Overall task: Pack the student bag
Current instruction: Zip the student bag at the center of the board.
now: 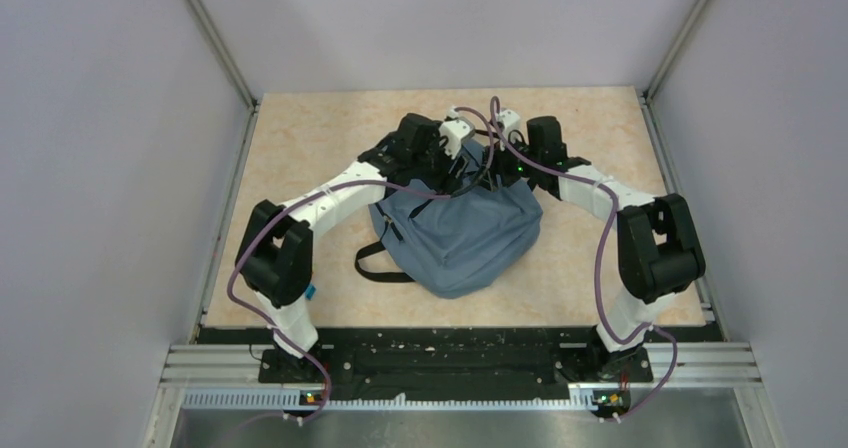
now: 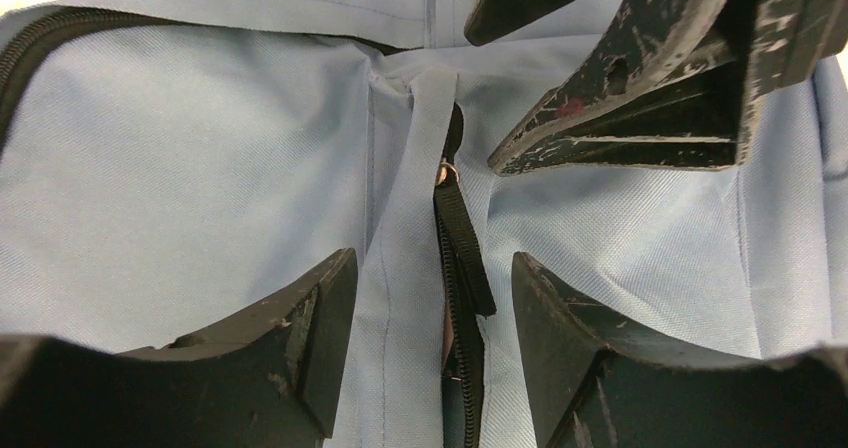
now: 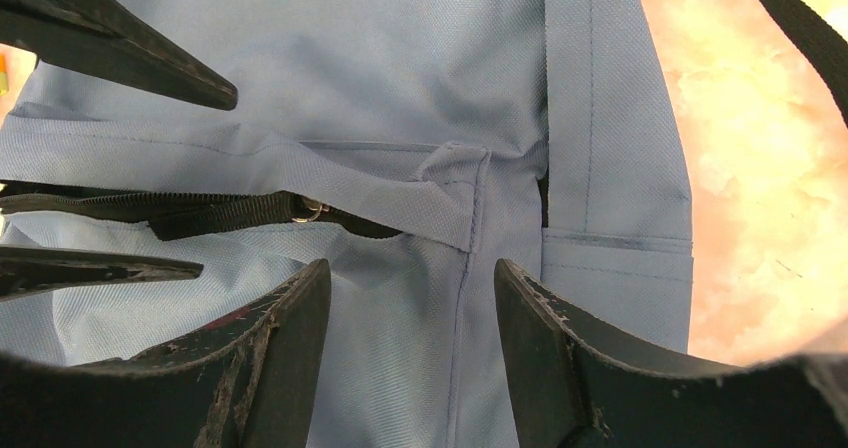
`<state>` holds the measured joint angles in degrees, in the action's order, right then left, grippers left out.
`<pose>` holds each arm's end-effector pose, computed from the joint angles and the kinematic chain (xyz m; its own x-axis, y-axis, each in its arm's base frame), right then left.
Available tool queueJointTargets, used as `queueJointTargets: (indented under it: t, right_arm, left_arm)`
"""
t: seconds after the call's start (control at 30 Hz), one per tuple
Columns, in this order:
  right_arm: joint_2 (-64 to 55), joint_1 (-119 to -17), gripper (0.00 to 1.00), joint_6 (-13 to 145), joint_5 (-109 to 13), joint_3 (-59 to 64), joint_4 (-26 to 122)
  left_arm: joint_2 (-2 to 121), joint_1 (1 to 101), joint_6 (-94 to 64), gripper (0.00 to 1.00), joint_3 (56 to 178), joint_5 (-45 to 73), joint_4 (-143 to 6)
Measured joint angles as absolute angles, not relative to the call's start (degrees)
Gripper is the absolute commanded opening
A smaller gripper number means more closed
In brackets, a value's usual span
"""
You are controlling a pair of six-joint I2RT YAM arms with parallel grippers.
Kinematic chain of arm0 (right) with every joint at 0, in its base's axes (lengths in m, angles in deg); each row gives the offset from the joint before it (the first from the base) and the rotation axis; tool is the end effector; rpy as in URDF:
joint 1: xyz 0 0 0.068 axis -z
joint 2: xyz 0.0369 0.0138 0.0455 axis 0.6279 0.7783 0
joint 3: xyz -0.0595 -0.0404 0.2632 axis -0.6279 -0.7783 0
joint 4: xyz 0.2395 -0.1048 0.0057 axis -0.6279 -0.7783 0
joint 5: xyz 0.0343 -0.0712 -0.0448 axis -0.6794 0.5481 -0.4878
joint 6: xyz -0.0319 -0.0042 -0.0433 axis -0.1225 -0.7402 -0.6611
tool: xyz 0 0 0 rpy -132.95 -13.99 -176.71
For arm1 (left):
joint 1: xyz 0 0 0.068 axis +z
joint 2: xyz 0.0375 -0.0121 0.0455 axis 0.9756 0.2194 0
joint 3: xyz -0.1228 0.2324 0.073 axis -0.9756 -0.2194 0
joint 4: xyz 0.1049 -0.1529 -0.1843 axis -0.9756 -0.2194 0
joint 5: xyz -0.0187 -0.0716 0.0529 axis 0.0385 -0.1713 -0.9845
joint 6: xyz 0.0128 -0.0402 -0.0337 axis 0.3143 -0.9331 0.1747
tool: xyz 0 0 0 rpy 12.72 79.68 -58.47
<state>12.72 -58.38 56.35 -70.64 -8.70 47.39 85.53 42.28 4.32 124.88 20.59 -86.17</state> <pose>0.3528 0.1437 0.2281 -0.5023 -0.2259 -0.8346 -0.7019 0.6702 0.2411 0.3305 -0.2429 0.2739 -0.3887 0.4300 -0.8149 0.7811 0.6228 -0.0440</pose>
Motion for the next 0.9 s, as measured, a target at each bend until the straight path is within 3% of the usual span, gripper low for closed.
queueJointTargets:
  t: [0.13,0.4,0.77,0.9]
  right_arm:
    - [12.7,-58.4,0.60,56.4,-70.6,-8.7,47.4]
    - [12.7,-58.4,0.59,56.4,-70.7,-8.7,47.4]
    - [12.7,-58.4,0.59,56.4,-70.7,-8.7,47.4]
    - [12.7,-58.4,0.59,56.4,-70.7,-8.7,47.4]
  left_arm:
    - [86.6,42.2,5.2,0.59,124.9,20.5,-86.3]
    - [86.8,42.0,5.7,0.38,124.1,19.2,-85.4]
    - [86.7,41.9,5.1,0.37,123.3,17.9,-83.3]
    - [86.6,41.9,4.5,0.30,123.2,17.8,-82.6]
